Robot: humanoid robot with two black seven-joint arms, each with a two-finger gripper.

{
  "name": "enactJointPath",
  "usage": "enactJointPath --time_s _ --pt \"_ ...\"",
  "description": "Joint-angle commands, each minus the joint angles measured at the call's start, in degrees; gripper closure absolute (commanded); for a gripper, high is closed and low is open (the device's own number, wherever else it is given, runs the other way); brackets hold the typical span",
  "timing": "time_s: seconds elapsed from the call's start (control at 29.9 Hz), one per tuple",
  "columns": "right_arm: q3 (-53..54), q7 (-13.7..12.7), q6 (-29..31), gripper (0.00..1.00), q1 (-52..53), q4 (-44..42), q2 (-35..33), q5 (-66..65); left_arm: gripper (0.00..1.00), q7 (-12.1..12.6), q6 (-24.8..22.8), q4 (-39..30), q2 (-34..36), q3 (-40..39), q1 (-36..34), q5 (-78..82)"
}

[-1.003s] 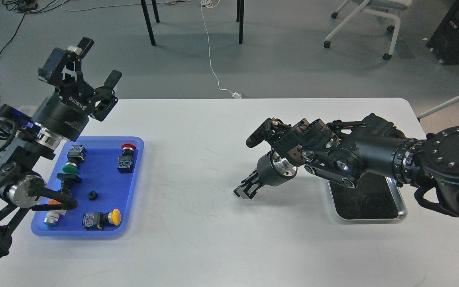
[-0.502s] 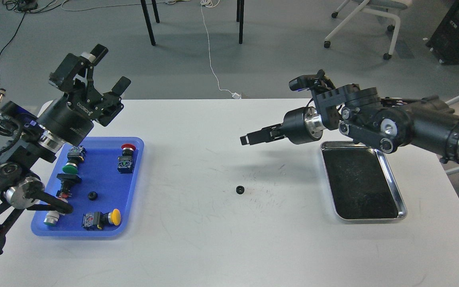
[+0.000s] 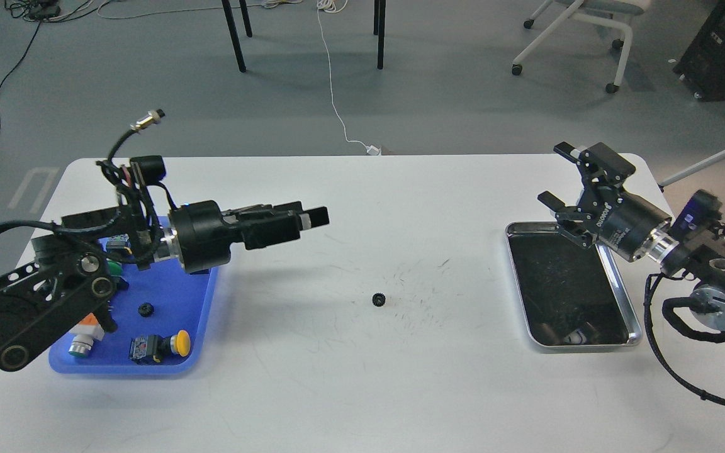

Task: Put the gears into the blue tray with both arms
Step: 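Reach the left gripper toward the black part on the table, then close the left gripper on the black part and lift it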

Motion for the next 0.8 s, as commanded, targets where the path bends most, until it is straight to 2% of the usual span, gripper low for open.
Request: enactJointPath --time_s 0.0,0.13,0.3,0.47,0.64,0.77 --pt "5.03 0.0 1.01 0.01 -6.37 0.26 -0.34 7.46 0.02 0.01 1.19 1.55 -2.24 9.96 -7.44 14.02" --pt "5.74 0.0 0.92 0.01 -8.49 0.26 -0.34 8.36 0.04 0.01 1.54 8.13 -8.39 18.84 -13.95 26.25" --pt "5.83 0.0 0.66 0.01 -8.58 0.26 -0.34 8.36 0.06 0.01 2.68 17.97 -17.09 26.76 -20.37 26.65" --pt "5.83 0.0 0.66 0.01 -8.58 0.26 -0.43 8.36 0.1 0.01 5.32 25.01 -23.25 33.27 -23.98 26.65" --pt "5.83 0.0 0.66 0.01 -8.58 0.26 -0.43 8.36 0.18 0.01 5.59 28.63 -26.86 35.03 -24.33 26.65" --pt "5.83 0.0 0.57 0.01 -8.58 0.26 -0.43 8.36 0.33 0.01 5.59 29.77 -28.09 37.32 -24.25 26.65"
